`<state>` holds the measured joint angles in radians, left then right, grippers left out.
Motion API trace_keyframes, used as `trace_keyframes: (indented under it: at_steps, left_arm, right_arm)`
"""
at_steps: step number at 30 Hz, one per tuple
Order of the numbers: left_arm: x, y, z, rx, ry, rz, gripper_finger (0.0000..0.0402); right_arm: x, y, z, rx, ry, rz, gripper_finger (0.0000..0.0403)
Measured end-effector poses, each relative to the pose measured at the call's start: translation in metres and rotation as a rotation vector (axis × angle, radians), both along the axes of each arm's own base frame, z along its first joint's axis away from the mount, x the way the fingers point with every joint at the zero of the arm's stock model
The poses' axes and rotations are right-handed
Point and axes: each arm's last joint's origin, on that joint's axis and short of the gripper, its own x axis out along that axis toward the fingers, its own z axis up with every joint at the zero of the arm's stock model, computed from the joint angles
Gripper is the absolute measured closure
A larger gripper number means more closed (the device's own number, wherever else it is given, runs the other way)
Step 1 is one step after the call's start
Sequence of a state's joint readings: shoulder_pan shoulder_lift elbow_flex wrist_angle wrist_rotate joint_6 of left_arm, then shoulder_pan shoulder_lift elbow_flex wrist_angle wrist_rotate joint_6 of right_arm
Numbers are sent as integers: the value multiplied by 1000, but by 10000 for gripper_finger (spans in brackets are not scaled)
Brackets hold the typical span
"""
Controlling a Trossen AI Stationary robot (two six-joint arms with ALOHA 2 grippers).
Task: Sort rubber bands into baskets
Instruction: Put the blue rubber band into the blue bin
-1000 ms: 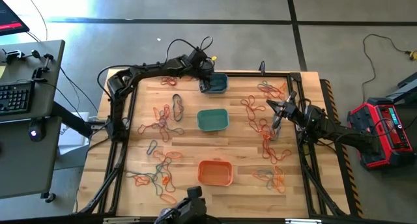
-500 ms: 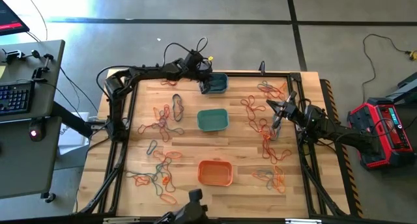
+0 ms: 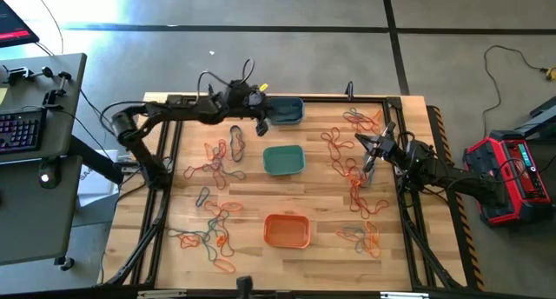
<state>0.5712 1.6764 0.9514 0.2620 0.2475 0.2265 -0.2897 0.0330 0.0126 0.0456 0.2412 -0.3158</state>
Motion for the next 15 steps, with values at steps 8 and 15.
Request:
trace_keyframes:
  at_steps: [8,15]
  left_arm:
    - [-35,-40,-11,-23,-51,-5,401]
    - [-54,-71,-25,-44,-118,-46,401]
  right_arm:
    - [0,0,0,-16,10,4,403]
    - [0,0,0,-239,141,-5,403]
